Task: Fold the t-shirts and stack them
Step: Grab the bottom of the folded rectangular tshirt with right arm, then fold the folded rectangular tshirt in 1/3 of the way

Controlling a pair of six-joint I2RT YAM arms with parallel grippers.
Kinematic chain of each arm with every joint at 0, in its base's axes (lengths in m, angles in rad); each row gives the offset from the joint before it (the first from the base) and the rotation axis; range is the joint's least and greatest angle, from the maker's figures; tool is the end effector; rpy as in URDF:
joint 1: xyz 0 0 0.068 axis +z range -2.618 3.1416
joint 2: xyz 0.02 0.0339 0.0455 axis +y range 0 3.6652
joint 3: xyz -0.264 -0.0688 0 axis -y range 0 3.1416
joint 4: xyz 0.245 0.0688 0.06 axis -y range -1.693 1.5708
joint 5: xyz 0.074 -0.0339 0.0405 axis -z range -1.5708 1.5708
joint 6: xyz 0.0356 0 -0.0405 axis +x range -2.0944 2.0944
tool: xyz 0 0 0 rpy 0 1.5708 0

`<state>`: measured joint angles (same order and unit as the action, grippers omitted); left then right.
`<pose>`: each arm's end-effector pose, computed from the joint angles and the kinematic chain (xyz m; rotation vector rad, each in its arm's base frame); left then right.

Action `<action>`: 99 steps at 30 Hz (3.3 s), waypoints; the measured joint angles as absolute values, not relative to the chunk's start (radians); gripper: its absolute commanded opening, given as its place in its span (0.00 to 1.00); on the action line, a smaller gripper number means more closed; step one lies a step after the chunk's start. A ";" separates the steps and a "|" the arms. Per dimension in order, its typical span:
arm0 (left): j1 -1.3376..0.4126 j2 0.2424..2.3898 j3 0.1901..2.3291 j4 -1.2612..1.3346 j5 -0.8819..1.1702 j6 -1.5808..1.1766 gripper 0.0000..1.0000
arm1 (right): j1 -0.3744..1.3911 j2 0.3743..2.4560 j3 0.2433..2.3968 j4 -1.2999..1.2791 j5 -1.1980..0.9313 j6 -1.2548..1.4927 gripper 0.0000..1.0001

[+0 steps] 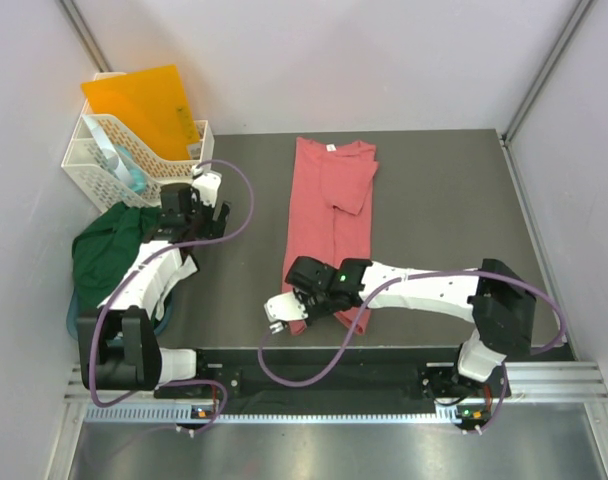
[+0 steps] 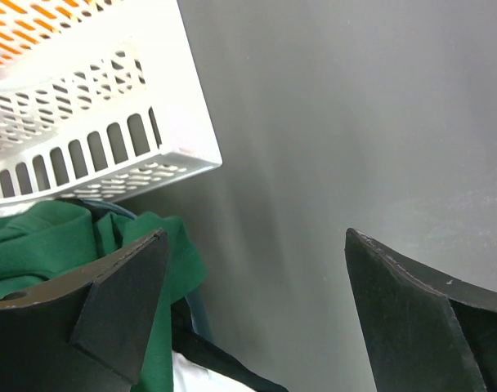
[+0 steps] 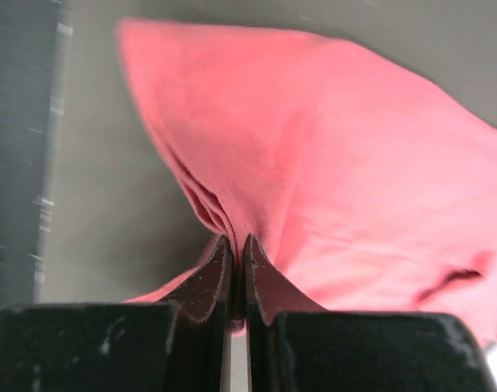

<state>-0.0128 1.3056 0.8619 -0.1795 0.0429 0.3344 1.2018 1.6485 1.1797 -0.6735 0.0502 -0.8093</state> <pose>0.2868 -0.0052 0.2533 0.4032 2.1592 0.1338 0.1213 0.3087 0.2199 -2.2817 1.4648 0.0483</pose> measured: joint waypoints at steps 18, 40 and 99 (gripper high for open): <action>-0.013 1.305 0.874 -0.188 0.064 0.324 0.94 | 0.978 1.741 1.311 -0.639 0.194 -1.050 0.00; -0.013 1.305 0.874 -0.204 0.075 0.312 0.94 | 0.834 1.946 1.490 -0.479 0.265 -1.214 0.00; -0.029 1.214 0.757 -0.272 0.574 0.857 0.94 | 0.596 1.708 1.555 -0.754 0.141 -0.831 0.93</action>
<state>-0.0292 1.2140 0.7567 -0.2722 0.5735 0.8570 0.5957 1.7084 1.5555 -0.7540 0.1413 -0.8307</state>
